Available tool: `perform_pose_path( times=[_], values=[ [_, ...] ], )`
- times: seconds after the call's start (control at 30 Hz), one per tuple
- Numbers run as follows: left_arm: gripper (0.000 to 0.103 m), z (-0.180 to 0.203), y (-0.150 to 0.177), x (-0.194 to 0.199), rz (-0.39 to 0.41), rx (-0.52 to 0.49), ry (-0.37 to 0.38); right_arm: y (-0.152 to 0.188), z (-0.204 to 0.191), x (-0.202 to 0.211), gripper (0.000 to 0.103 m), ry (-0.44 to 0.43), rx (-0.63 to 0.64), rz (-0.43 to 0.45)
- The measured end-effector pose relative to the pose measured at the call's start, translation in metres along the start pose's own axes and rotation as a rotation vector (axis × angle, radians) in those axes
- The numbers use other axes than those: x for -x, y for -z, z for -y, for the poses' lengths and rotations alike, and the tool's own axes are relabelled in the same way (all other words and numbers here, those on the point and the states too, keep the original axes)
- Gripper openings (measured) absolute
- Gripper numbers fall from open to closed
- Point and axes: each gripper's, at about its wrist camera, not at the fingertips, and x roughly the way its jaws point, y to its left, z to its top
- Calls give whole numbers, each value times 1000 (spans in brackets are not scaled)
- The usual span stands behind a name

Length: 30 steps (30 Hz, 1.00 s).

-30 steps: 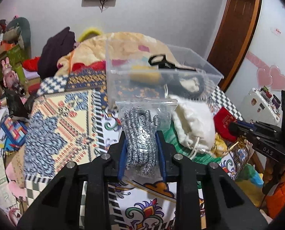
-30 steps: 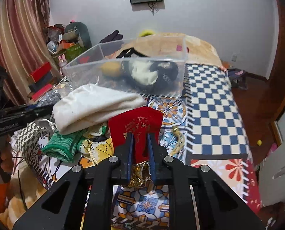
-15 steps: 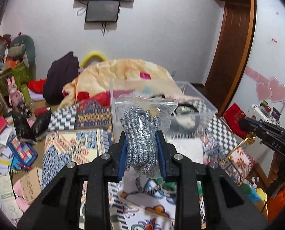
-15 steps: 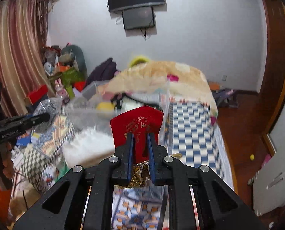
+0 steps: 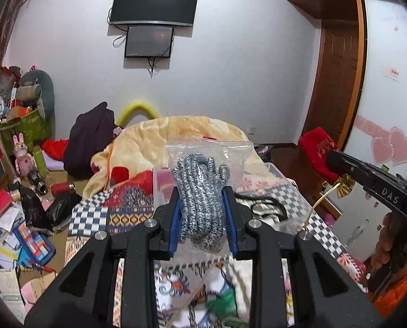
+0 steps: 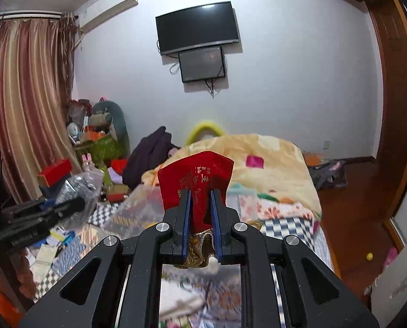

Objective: Organize soft objects
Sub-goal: 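Lift the scrubber into the clear box with the left tool while the right tool drops the red pouch in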

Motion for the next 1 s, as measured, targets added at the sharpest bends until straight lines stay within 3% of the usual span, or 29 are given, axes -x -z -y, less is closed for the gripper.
perform_pose_path(
  times=[0.3,0.6,1.0],
  values=[
    [29,-6,-9,-41,-51,19,-8,2,-25,-36,13,-28,71,-56],
    [29,-13,6,-88,-174,30,-13,15,-32,-76,13,-26,126,-169],
    [29,-10,24,-116,-274,2,-20,32,-32,-104,16,-29,139,-324]
  ],
)
